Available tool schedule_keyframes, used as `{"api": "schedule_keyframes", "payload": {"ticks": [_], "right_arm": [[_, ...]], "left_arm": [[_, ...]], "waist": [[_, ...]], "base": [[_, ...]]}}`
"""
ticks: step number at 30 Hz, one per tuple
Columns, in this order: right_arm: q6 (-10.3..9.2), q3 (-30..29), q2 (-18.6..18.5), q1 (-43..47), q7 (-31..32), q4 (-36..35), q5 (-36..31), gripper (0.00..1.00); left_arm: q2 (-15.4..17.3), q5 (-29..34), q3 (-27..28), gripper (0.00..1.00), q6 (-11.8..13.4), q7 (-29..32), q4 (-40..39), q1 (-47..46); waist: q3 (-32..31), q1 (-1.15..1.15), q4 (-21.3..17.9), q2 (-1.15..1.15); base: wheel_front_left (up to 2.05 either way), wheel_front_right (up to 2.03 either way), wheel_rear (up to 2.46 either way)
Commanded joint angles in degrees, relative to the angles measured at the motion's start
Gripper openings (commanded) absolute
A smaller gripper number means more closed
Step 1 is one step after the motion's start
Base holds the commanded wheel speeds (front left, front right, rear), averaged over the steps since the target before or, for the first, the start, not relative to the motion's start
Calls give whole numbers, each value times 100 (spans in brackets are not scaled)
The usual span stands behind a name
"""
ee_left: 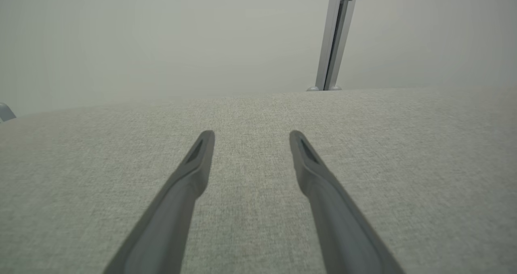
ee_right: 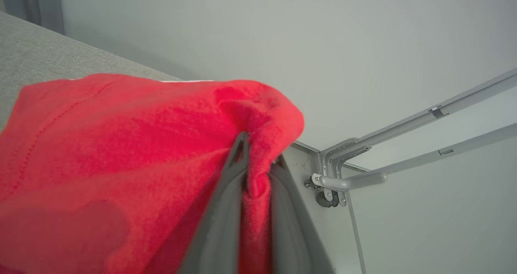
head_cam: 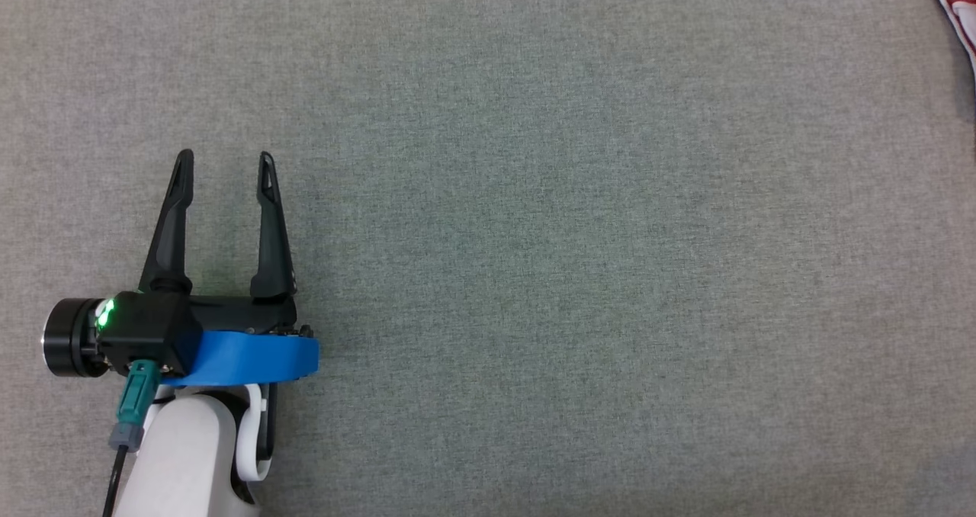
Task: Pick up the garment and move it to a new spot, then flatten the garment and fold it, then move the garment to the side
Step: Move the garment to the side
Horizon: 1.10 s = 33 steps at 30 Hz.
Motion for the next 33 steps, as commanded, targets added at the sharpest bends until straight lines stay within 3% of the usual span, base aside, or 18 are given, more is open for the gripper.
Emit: {"api": "schedule_keyframes", "payload": {"ticks": [1,2,10,18,25,33], "right_arm": [[-1,-34,-1,-166,-33,71,-9,14],[-2,-72,12,-227,-54,150,-29,100],[-1,-238,248,-555,-349,745,-455,100],[-1,-363,823,-278,-1093,859,-443,100],[-1,-333,1585,395,-1380,330,-257,100],[-1,-548,2332,1756,-1412,-898,-203,100]], "left_arm": [[25,27,-12,100,32,-6,-18,-90],[28,25,-14,100,36,-9,-21,-99],[32,-56,1,100,82,-61,55,-40],[52,-197,95,100,109,-128,265,323],[118,-335,196,100,145,-152,322,755],[145,-468,228,100,187,-85,335,1218]], "waist": [[25,-1,9,0],[36,-1,12,0],[-95,-1,39,0],[-786,-1,20,0],[-1518,-1,-27,0],[-2167,-1,-86,0]], "base": [[0,0,0],[0,0,0],[0,0,0],[0,0,0],[0,0,0],[0,0,0]]}}
